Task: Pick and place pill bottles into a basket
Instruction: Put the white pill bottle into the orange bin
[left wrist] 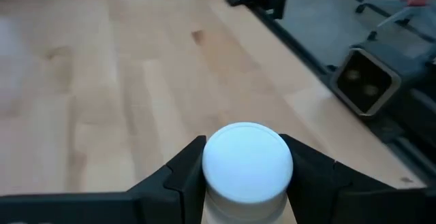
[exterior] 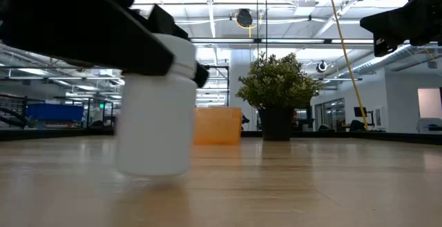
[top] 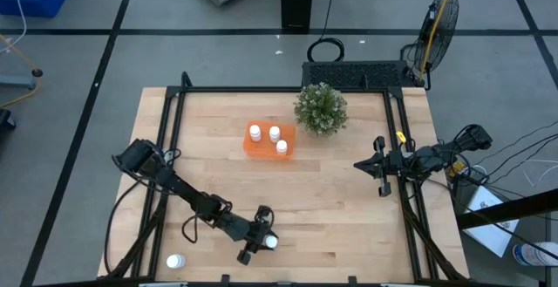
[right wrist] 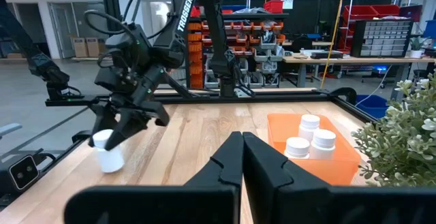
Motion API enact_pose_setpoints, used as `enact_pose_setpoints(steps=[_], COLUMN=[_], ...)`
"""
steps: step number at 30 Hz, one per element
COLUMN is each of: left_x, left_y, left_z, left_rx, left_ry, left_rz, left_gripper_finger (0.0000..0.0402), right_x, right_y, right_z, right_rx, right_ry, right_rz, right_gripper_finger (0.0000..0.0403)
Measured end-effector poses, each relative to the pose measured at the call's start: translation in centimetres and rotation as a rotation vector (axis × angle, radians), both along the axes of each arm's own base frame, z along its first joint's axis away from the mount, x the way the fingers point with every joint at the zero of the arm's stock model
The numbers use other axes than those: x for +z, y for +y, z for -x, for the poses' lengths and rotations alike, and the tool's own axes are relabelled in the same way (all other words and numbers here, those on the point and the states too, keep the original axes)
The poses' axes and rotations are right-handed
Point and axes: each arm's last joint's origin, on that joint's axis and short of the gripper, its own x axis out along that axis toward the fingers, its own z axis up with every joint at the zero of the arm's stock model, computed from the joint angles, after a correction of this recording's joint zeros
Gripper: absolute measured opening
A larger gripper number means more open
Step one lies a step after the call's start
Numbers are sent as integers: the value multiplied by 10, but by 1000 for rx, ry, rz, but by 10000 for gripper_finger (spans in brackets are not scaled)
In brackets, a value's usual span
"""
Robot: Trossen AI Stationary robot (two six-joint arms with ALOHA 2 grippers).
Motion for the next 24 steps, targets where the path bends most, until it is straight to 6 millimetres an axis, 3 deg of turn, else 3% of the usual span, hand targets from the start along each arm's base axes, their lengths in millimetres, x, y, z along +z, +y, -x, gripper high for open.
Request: enact_pose_setpoints(steps=[9, 15, 24], left_x=[10, 44, 94], left_y=[28, 51, 106], left_z=[-14, -16, -6], left_rx=[80, 111, 245], left_ry=[-30, -101, -126], left_rz=[-12, -43, -103], left_gripper_finger=[166, 164, 164], right_x=[0, 0, 0], right_y=[0, 0, 0], right_z=[0, 0, 0], right_rx=[0, 0, 0], right_ry=[0, 0, 1], right_rz=[0, 0, 0], right_gripper_finger=[0, 0, 0])
